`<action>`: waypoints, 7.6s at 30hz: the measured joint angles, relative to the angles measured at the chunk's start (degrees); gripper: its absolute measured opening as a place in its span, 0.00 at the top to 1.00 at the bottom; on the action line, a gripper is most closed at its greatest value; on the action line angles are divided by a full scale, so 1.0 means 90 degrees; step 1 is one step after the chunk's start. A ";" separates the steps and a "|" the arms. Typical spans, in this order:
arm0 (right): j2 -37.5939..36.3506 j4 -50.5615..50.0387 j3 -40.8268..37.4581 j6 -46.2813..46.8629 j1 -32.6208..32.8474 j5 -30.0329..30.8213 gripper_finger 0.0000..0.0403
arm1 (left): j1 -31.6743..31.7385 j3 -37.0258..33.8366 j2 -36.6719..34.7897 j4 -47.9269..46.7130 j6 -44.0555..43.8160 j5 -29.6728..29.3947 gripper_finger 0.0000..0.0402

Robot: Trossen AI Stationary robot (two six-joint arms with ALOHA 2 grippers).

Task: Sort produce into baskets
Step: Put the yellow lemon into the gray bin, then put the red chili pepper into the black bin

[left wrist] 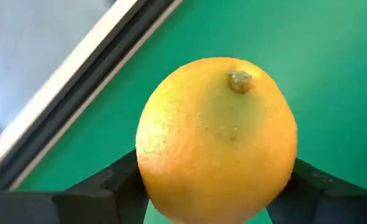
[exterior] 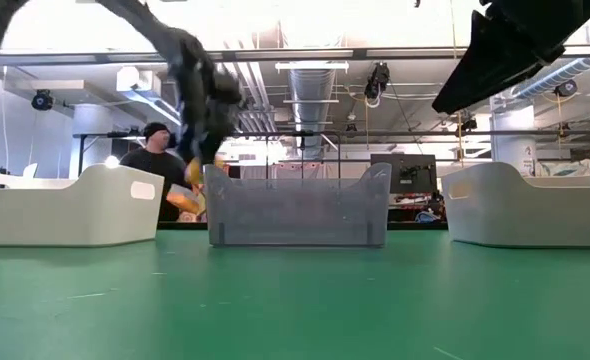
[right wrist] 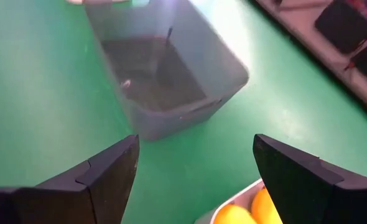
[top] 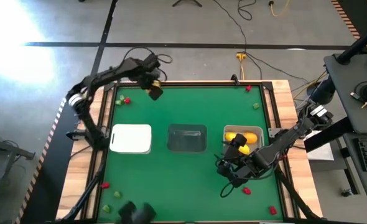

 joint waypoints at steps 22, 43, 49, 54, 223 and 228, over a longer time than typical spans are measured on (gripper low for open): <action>0.0046 0.1937 -0.0046 -0.2232 0.2026 0.1296 0.23 | -0.5833 -0.1255 -0.0566 0.4679 -0.1275 0.0103 0.45; 0.1867 0.5373 -0.0044 -0.7202 0.1371 -0.0804 0.22 | -0.7529 -0.0063 0.2196 0.4967 -0.2358 0.0063 0.45; 0.2474 0.5509 0.0239 -0.7293 0.1166 -0.0846 0.22 | -0.7582 0.0241 0.2620 0.4962 -0.2387 0.0064 0.45; 0.2727 0.5489 0.0476 -0.7232 0.1011 -0.1167 0.24 | -0.7580 0.0275 0.2710 0.4966 -0.2385 0.0041 0.44; 0.1416 -0.1466 0.2155 0.0827 0.0597 -0.3888 0.78 | -0.7229 -0.5400 -0.2963 1.0818 0.0118 -0.1605 0.46; 0.1359 -0.1156 0.2603 -0.1230 -0.0195 -0.2826 0.79 | -0.7514 -0.5717 -0.3078 1.0904 -0.0196 -0.0921 0.46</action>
